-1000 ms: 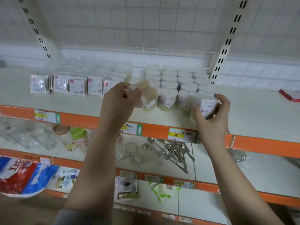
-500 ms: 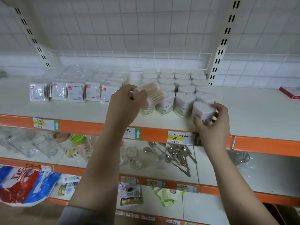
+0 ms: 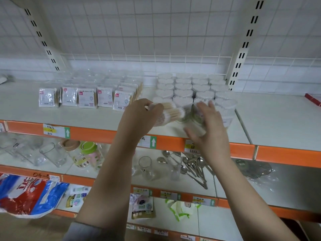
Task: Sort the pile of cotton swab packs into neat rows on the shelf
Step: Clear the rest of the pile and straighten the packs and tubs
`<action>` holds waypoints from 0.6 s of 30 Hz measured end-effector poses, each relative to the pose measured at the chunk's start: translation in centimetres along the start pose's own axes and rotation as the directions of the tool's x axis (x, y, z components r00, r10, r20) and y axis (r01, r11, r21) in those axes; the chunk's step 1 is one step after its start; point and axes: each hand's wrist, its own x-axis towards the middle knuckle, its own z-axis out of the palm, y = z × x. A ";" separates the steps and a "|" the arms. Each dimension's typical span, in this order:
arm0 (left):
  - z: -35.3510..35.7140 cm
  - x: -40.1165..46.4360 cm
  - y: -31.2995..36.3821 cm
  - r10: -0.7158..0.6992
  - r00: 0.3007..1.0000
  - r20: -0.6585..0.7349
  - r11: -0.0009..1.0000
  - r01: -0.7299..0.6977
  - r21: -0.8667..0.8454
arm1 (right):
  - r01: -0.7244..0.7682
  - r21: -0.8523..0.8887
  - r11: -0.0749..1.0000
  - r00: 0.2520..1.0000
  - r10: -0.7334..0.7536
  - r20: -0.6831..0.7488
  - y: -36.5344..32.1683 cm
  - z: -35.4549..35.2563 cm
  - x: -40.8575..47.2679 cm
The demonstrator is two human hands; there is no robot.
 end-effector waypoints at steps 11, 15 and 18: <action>0.3 -0.7 0.4 0.093 0.976 0.196 0.995 -0.099 0.021 | -0.025 0.123 0.992 0.997 0.016 0.069 -2.1 2.4 -0.6; -0.7 -0.5 -0.6 0.301 0.903 0.308 0.949 -0.314 -0.008 | -0.229 0.333 0.915 0.971 0.189 0.147 -2.6 1.8 -0.5; -0.9 0.2 -0.8 0.377 0.868 0.324 0.921 -0.387 -0.034 | -0.308 0.390 0.868 0.944 0.227 0.240 -2.8 1.7 -0.6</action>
